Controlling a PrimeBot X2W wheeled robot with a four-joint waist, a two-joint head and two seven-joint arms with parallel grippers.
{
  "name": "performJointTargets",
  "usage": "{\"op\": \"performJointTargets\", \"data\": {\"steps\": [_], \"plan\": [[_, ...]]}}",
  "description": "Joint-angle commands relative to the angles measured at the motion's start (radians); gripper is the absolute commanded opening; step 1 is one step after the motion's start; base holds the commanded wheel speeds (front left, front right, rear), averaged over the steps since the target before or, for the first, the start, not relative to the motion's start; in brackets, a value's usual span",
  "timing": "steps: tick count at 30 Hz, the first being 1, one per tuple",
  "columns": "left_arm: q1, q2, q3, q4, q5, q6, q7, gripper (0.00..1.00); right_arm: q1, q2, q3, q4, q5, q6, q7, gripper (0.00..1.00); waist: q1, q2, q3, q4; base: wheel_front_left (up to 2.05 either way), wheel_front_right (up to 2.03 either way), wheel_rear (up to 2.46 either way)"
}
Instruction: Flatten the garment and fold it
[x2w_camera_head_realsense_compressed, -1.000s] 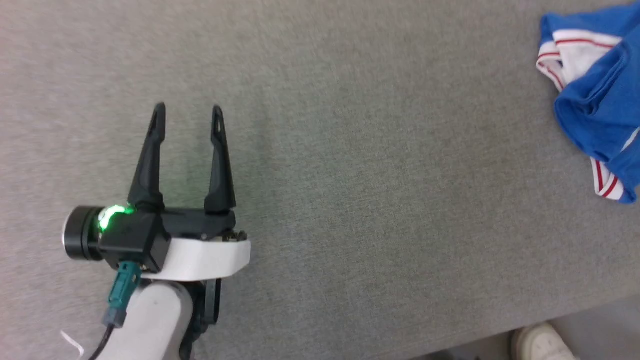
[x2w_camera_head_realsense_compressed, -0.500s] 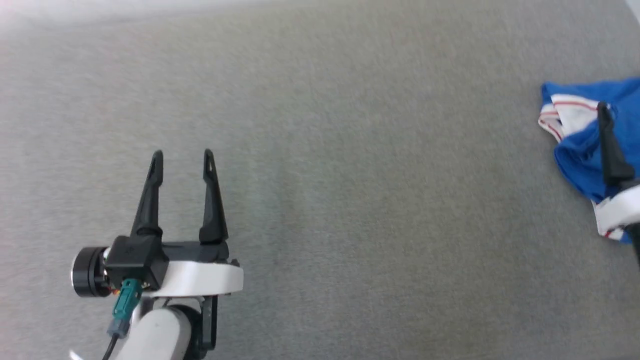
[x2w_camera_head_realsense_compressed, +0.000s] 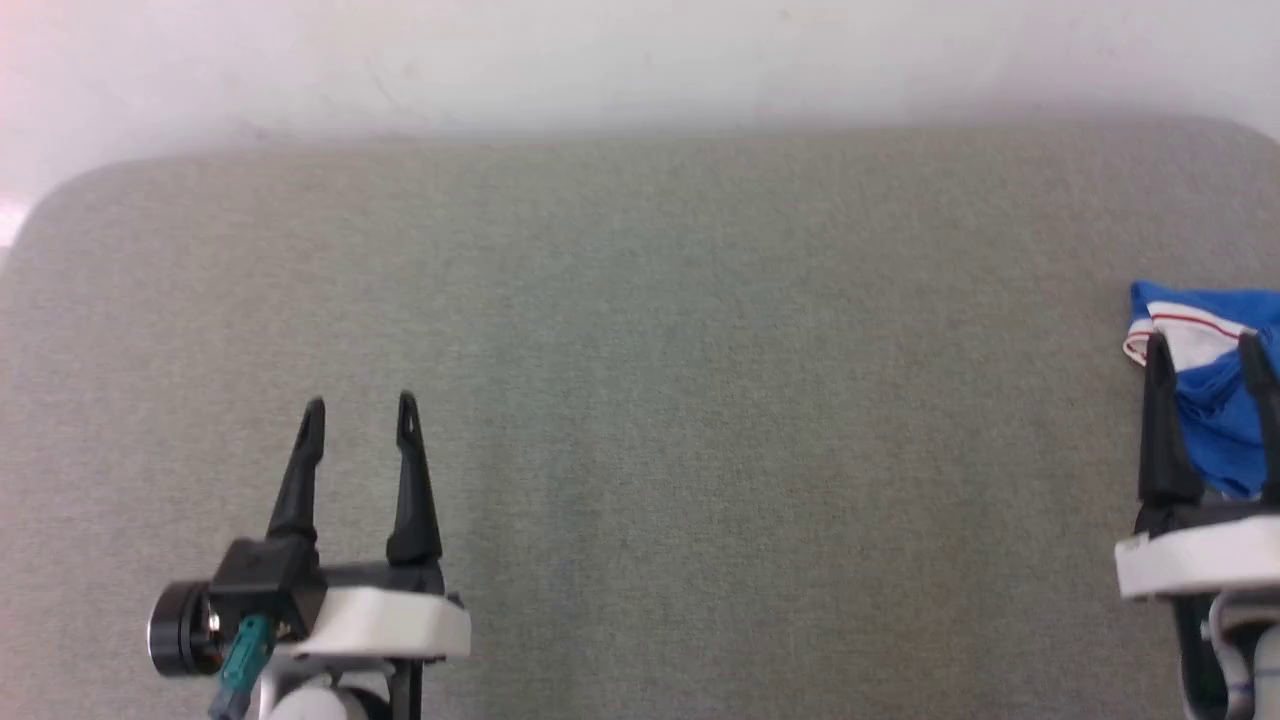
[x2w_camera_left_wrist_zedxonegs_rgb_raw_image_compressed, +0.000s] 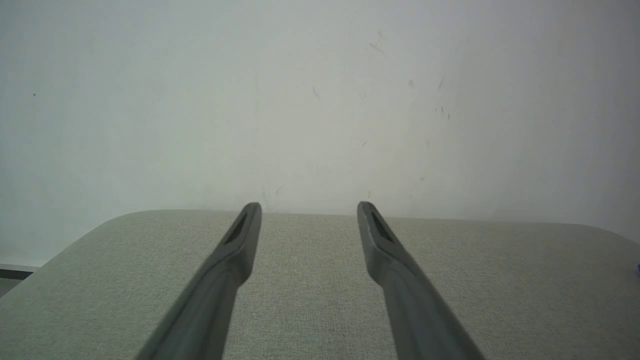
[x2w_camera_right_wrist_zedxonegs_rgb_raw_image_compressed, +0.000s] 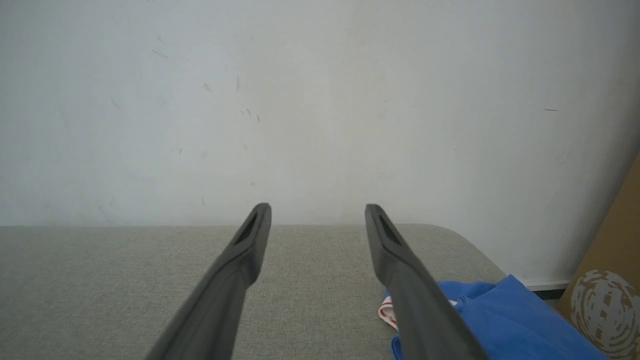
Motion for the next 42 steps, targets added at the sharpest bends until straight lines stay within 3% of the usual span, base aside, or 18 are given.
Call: {"op": "performJointTargets", "data": {"steps": [1, 11, 23, 24, 42], "plan": [[0.027, -0.014, 0.012, 0.005, 0.000, -0.011, -0.005, 1.00, 0.031, 0.016, -0.012, -0.005, -0.013, -0.002, -0.002, 1.00, 0.0001, 0.0000, -0.030, 0.023, 0.00, 0.00, 0.00], [0.102, -0.086, 0.049, 0.024, 0.038, -0.067, -0.005, 1.00, 0.119, 0.052, 0.018, 0.048, -0.035, -0.002, -0.020, 1.00, 0.0001, 0.0000, -0.053, 0.007, 0.00, 0.00, 0.00], [0.121, -0.141, 0.127, 0.027, 0.106, -0.116, -0.005, 1.00, 0.111, 0.055, 0.040, 0.070, -0.016, -0.002, -0.032, 1.00, 0.0001, 0.0000, -0.036, -0.015, 0.00, 0.00, 0.00], [0.120, -0.136, 0.124, 0.028, 0.100, -0.113, 0.000, 0.00, 0.117, 0.051, 0.040, 0.067, -0.022, 0.000, -0.024, 0.00, 0.0002, 0.0000, -0.038, -0.013, 0.00, 0.00, 0.00], [0.112, -0.143, 0.139, 0.036, 0.122, -0.134, 0.030, 0.00, 0.115, 0.051, 0.060, 0.057, -0.032, 0.000, 0.003, 0.00, 0.0003, 0.0000, -0.046, -0.013, 0.00, 0.00, 0.00]]}}
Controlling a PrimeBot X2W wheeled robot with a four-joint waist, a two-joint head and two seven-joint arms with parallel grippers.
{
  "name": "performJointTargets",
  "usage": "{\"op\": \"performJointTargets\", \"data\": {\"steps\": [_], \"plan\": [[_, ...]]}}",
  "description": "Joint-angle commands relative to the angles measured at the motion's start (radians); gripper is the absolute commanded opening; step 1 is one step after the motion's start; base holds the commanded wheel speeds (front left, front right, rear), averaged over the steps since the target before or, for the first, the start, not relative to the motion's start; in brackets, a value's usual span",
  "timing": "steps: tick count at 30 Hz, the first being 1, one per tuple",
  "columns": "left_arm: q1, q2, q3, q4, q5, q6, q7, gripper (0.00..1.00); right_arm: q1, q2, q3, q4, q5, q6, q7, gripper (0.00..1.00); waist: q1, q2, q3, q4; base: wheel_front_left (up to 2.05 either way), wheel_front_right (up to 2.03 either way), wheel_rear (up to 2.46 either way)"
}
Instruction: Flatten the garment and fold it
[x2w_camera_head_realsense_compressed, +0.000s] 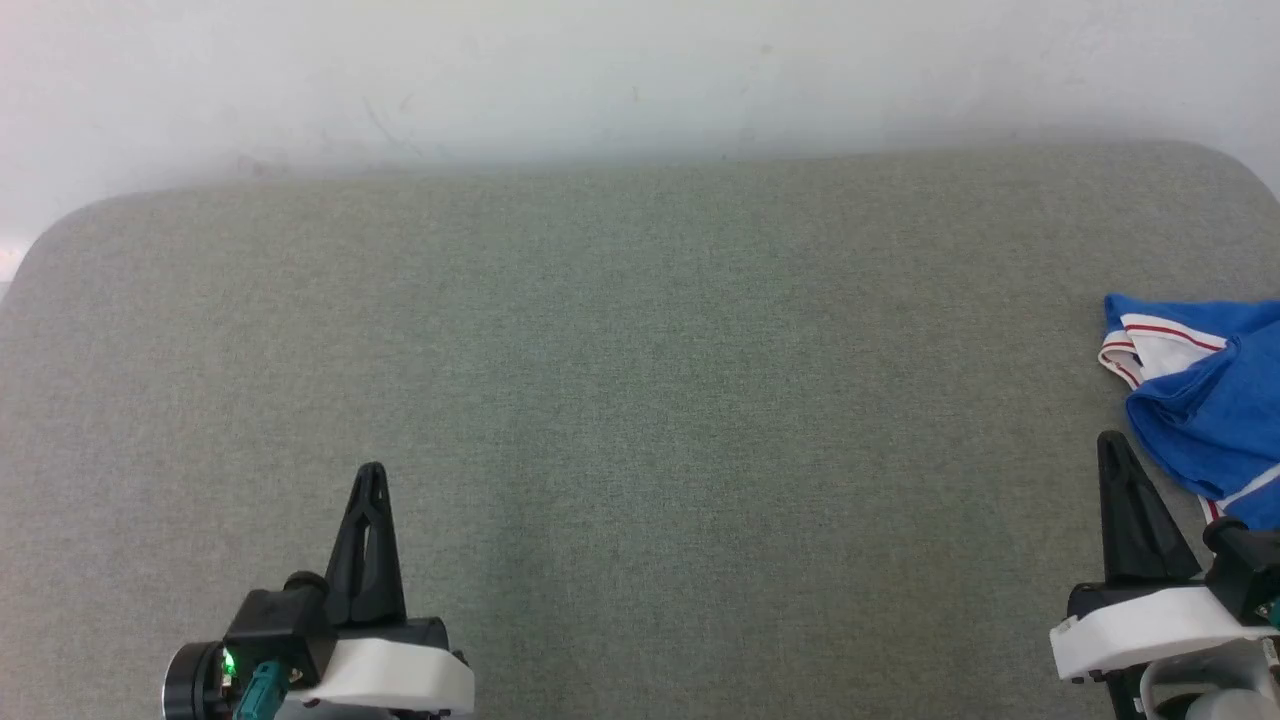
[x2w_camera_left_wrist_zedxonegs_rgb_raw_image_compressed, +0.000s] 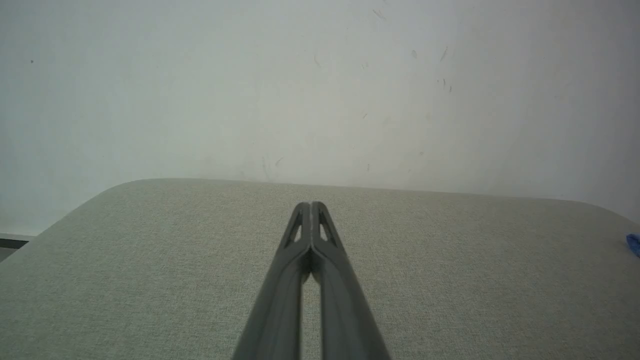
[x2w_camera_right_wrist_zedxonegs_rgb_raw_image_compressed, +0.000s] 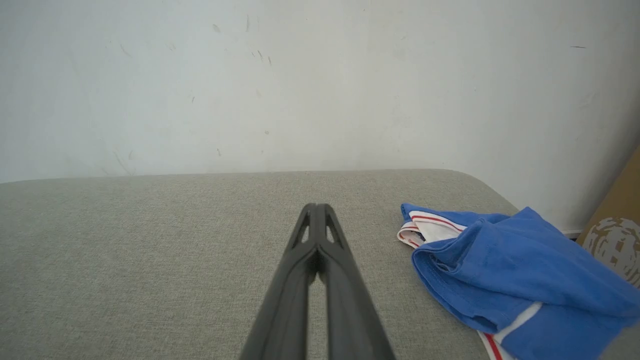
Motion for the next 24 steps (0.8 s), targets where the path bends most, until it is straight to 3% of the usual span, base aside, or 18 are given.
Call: {"op": "performJointTargets", "data": {"steps": [1, 24], "plan": [[-0.009, -0.006, 0.007, 0.005, 0.009, -0.012, 0.004, 0.00, -0.002, 0.001, 0.007, -0.006, -0.008, 0.000, 0.004, 0.00, 0.0000, -0.0001, -0.001, 0.000, 0.00, 0.00, 0.00], [-0.024, -0.020, 0.034, 0.019, 0.046, -0.048, 0.051, 0.00, -0.005, 0.002, 0.037, -0.021, -0.025, -0.001, 0.048, 0.00, -0.0001, -0.0001, -0.015, 0.001, 0.00, 0.00, 0.00]]}}
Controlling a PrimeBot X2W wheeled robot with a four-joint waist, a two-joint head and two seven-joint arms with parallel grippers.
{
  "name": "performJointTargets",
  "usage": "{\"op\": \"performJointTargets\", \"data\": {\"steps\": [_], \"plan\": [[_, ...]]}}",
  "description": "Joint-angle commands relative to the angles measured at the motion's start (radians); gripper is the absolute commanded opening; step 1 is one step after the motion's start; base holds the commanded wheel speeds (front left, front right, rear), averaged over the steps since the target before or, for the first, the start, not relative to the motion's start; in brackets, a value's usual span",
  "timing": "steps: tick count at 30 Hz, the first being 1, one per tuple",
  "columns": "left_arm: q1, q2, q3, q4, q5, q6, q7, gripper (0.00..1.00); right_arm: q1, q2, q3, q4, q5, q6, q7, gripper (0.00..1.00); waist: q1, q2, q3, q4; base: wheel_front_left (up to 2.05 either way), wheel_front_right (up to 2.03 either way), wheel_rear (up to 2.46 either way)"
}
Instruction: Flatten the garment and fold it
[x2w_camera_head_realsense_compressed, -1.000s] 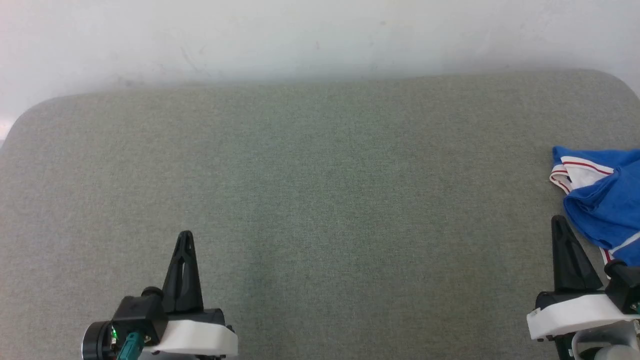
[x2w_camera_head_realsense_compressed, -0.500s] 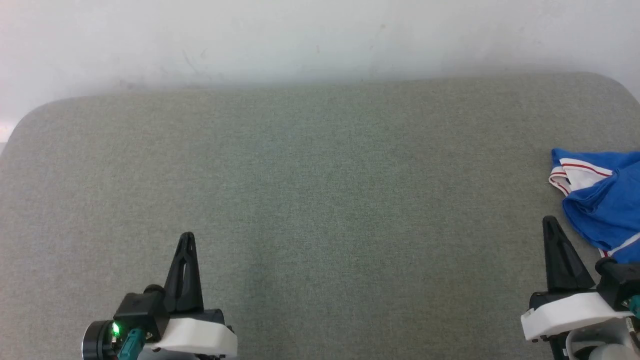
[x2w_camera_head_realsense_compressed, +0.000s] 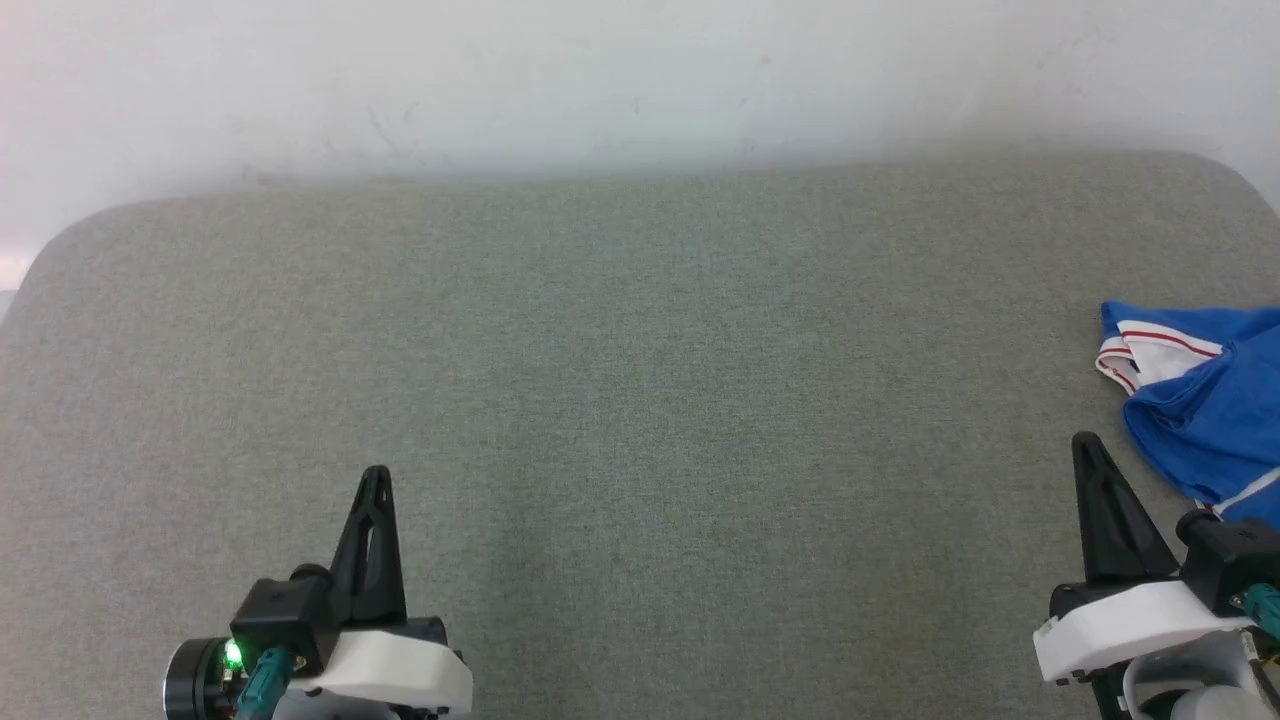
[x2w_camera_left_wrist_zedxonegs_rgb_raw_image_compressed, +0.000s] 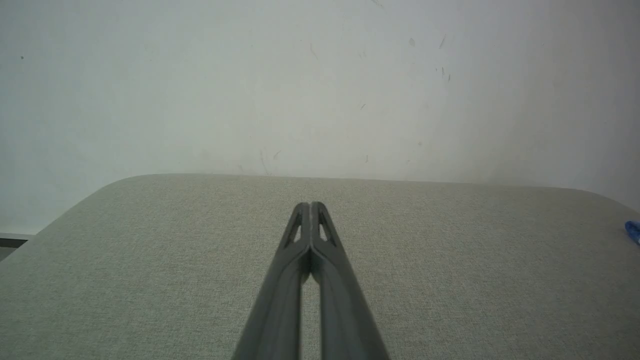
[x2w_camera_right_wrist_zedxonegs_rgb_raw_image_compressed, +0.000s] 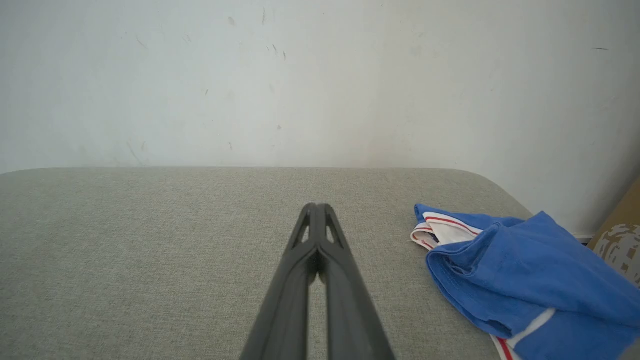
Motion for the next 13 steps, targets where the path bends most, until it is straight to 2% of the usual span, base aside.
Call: {"op": "performJointTargets", "data": {"steps": [1, 13], "plan": [[-0.019, -0.003, 0.007, 0.003, 0.016, -0.007, 0.007, 0.00, -0.005, 0.002, 0.007, -0.007, -0.009, -0.001, 0.004, 0.00, -0.0001, 0.0000, -0.001, 0.000, 0.00, 0.00, 0.00], [-0.026, -0.010, 0.021, 0.011, 0.035, -0.026, 0.032, 0.00, -0.007, 0.002, 0.023, -0.016, -0.017, -0.001, 0.027, 0.00, -0.0001, 0.0000, -0.008, 0.001, 0.00, 0.00, 0.00]]}}
